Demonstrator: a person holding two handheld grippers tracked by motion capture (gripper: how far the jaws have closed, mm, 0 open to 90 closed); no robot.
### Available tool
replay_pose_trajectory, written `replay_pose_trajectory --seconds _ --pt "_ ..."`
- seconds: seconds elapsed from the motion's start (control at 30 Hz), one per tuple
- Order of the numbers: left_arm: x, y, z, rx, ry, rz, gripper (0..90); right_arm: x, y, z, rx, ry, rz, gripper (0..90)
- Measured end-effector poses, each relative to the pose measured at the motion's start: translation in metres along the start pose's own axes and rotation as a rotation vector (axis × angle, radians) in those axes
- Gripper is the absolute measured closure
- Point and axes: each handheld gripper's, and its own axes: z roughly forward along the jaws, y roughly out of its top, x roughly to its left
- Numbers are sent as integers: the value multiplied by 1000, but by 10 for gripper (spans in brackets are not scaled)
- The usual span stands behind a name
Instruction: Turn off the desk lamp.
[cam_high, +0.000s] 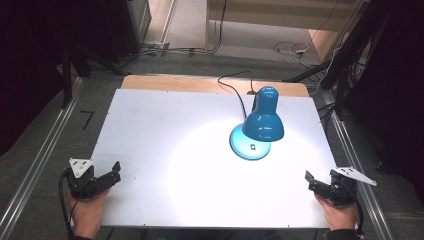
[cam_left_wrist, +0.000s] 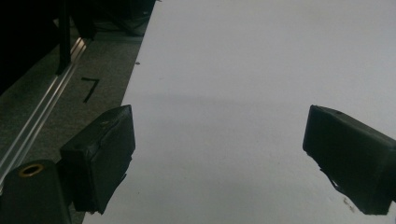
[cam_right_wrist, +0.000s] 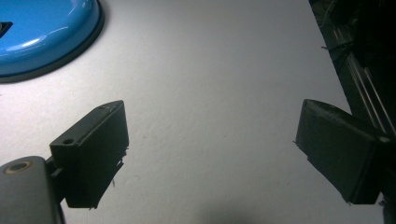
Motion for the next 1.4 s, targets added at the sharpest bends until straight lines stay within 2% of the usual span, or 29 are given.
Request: replay_pose_trajectory --seconds 0.3,1.4 --pt "0 0 0 -1 -2 -3 97 2 1 1 6 11 12 80" --pt "-1 1 0 -3 -2 -6 97 18 5 8 -3 31 7 81"
